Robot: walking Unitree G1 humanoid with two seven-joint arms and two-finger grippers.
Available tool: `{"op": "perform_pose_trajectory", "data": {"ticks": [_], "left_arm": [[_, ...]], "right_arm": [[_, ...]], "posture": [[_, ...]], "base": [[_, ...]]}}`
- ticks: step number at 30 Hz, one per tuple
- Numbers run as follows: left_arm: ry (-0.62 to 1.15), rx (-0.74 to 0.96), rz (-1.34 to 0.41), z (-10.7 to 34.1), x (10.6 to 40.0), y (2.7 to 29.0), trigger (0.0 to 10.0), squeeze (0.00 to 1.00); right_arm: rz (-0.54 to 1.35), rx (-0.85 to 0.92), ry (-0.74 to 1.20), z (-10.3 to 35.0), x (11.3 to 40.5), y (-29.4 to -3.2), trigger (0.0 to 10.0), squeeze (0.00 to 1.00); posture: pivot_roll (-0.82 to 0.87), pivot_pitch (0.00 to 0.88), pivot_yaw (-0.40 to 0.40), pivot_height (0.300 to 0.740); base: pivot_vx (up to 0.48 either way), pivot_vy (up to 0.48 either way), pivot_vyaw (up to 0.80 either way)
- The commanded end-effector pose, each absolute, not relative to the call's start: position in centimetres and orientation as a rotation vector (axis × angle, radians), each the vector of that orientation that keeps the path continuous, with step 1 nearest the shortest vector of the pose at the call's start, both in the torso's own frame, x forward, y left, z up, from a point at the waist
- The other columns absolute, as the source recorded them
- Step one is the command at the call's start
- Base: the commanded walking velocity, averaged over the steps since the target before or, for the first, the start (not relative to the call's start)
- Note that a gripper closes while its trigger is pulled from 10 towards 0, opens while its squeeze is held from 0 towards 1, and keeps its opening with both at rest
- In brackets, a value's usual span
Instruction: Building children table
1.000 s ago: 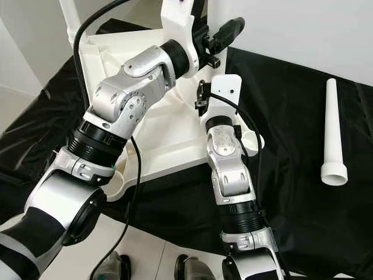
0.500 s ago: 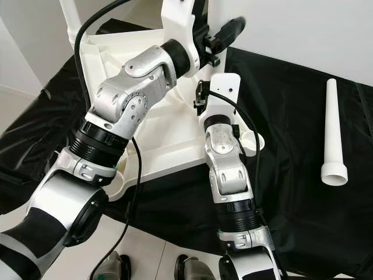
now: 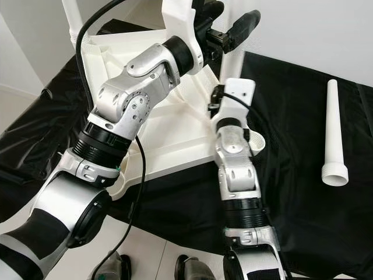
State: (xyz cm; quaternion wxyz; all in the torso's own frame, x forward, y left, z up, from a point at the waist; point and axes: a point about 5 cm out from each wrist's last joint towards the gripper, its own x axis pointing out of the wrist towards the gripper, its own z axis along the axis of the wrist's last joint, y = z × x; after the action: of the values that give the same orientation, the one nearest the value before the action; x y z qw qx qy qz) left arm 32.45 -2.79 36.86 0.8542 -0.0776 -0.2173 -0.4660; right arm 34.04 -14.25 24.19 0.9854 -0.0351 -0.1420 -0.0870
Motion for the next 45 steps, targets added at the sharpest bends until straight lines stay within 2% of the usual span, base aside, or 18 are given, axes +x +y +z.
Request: {"op": "perform_pose_trajectory", "data": {"ticks": [1,10,18,19,20,22,24,33,45], "left_arm": [[-0.466,-0.146,-1.08,37.0,31.9,-3.3,10.0,0.0],[-0.433,-0.142,-1.043,36.6,32.7,-3.0,10.0,0.0],[-0.345,-0.05,-0.986,35.0,33.7,-2.7,10.0,0.0],[-0.344,-0.042,-0.989,32.8,33.0,-1.4,10.0,0.0],[-0.344,-0.042,-0.989,32.8,33.0,-1.4,10.0,0.0],[-0.303,-0.021,-1.007,29.0,31.4,0.2,10.0,0.0],[-0.239,-0.008,-1.015,27.0,31.0,0.5,10.0,0.0],[-0.143,0.057,-1.025,23.8,30.8,0.2,10.0,0.0],[-0.109,0.082,-1.066,22.5,29.3,-0.7,10.0,0.0]], "right_arm": [[-0.203,-0.06,-0.316,24.6,33.9,-15.0,10.0,0.0],[-0.236,-0.078,-0.311,24.2,33.5,-16.7,10.0,0.0],[-0.268,-0.116,-0.331,23.6,32.3,-19.0,10.0,0.0],[-0.279,-0.11,-0.336,23.5,32.1,-19.3,10.0,0.0],[-0.279,-0.11,-0.336,23.5,32.1,-19.3,10.0,0.0],[-0.3,-0.097,-0.343,23.5,31.8,-20.2,10.0,0.0],[-0.316,-0.079,-0.348,23.4,31.6,-21.0,10.0,0.0],[-0.312,-0.02,-0.347,22.8,31.2,-22.3,10.0,0.0],[-0.291,0.015,-0.36,22.2,30.9,-22.6,10.0,0.0]], "posture": [[0.08,0.124,-0.066,0.74],[0.07,0.126,-0.063,0.74],[0.06,0.142,-0.057,0.74],[0.06,0.144,-0.053,0.74],[0.06,0.144,-0.053,0.74],[0.05,0.146,-0.051,0.74],[0.05,0.147,-0.049,0.74],[0.05,0.15,-0.046,0.74],[0.05,0.152,-0.043,0.74]], "base": [[0.0,0.0,0.0],[0.0,0.0,0.0],[0.0,0.0,0.0],[0.0,0.0,0.0],[0.0,0.0,0.0],[0.0,0.0,0.0],[0.0,0.0,0.0],[0.0,0.0,0.0],[0.0,0.0,0.0]]}}
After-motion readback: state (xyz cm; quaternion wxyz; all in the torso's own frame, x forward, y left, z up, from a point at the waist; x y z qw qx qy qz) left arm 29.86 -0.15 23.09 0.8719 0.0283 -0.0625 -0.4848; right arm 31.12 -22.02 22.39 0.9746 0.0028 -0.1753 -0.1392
